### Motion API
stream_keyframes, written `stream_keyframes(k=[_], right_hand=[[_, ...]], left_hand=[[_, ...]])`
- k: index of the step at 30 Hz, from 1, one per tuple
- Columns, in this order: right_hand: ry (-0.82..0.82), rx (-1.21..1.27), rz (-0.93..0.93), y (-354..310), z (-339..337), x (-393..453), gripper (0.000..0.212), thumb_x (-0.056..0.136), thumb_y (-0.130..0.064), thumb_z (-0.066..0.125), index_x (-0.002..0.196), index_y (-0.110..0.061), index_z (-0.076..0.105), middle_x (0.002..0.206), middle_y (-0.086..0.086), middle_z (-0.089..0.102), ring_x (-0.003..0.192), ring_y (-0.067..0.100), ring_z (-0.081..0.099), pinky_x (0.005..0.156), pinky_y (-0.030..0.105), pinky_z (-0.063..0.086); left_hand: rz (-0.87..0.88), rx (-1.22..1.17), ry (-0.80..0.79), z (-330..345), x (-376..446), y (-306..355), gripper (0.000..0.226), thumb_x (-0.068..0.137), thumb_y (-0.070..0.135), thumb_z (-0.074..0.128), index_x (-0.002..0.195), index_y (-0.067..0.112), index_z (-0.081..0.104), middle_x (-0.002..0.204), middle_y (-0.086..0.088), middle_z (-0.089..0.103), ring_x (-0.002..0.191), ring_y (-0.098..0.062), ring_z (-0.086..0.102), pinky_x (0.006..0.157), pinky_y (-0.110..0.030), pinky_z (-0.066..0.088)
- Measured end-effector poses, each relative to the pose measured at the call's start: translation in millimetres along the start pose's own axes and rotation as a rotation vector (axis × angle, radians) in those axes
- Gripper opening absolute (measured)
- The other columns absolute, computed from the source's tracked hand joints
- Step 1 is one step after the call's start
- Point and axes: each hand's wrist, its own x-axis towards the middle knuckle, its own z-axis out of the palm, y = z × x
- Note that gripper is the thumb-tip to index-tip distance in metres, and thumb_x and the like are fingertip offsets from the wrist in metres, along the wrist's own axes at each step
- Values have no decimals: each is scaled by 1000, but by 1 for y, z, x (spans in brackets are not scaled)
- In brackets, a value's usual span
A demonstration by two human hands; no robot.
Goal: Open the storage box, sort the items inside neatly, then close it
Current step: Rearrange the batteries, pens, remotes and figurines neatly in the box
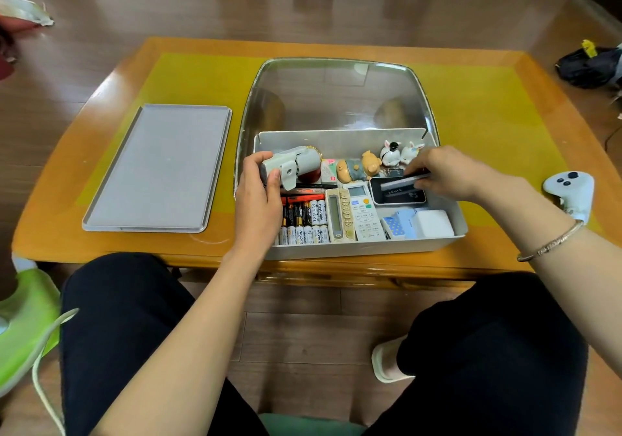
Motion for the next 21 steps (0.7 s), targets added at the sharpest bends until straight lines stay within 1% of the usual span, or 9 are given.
stream_keyframes(k=[3, 5, 7, 9, 13, 14, 16, 19, 21], right_hand=[[82, 125, 18, -2, 1, 2, 23, 82, -9, 69, 105, -10, 67, 104, 8, 69, 96, 27, 62, 83, 35, 48], [67, 173, 36, -3, 3, 3, 20, 81, -7, 71, 100, -9, 66, 99, 7, 70, 91, 25, 64, 82, 33, 48], [31, 147, 35, -3, 6, 3, 21, 79, -9, 74, 98, -9, 66, 95, 6, 71, 87, 21, 64, 79, 29, 47], [-4, 98, 38, -2, 6, 3, 22, 77, -12, 76, 97, -12, 67, 93, 4, 72, 83, 18, 62, 76, 28, 48], [-108, -111, 57, -5, 12, 0, 21, 78, -18, 73, 97, -22, 67, 96, 1, 70, 88, 23, 61, 70, 30, 48], [-124, -170, 66, -6, 15, 0, 20, 79, -17, 69, 97, -24, 67, 97, 1, 69, 89, 24, 61, 68, 28, 47], [-144, -234, 92, -8, 21, -1, 28, 80, -12, 62, 102, -28, 67, 104, 3, 66, 94, 26, 61, 67, 27, 45], [-141, -174, 99, -12, 23, 1, 39, 81, -7, 56, 112, -28, 65, 110, 2, 65, 100, 26, 61, 76, 31, 51], [-136, -111, 81, -16, 23, 3, 30, 83, -15, 61, 110, -27, 67, 107, 0, 68, 99, 23, 61, 79, 33, 52]], left_hand=[[10, 0, 2, 0, -1, 0, 28, 101, 19, 44, 129, 16, 42, 123, 0, 52, 112, -16, 54, 85, -40, 55], [21, -1, 5, 0, 0, -1, 27, 101, 19, 44, 128, 16, 42, 122, 2, 51, 112, -16, 54, 86, -39, 54], [27, 2, 9, 0, 0, -2, 27, 101, 20, 44, 128, 16, 42, 122, 1, 52, 112, -15, 54, 86, -38, 54], [27, 3, 12, 1, 0, -2, 27, 101, 20, 44, 128, 17, 42, 122, 3, 51, 112, -14, 53, 86, -36, 54], [27, 4, 6, 2, 0, -3, 28, 101, 20, 44, 128, 18, 42, 119, 9, 48, 111, -10, 51, 86, -33, 54], [27, 3, 6, 2, 0, -3, 28, 101, 20, 44, 128, 18, 42, 119, 9, 47, 111, -9, 51, 86, -33, 54], [28, 5, 7, 1, 0, -3, 28, 101, 20, 44, 128, 18, 41, 120, 9, 48, 111, -9, 51, 86, -33, 54], [28, 9, 5, 1, 0, -3, 28, 101, 21, 44, 128, 19, 41, 124, 4, 51, 112, -10, 51, 86, -31, 54], [28, 11, 4, 1, 0, -4, 28, 101, 21, 44, 128, 19, 41, 123, 5, 50, 112, -10, 51, 85, -30, 53]])
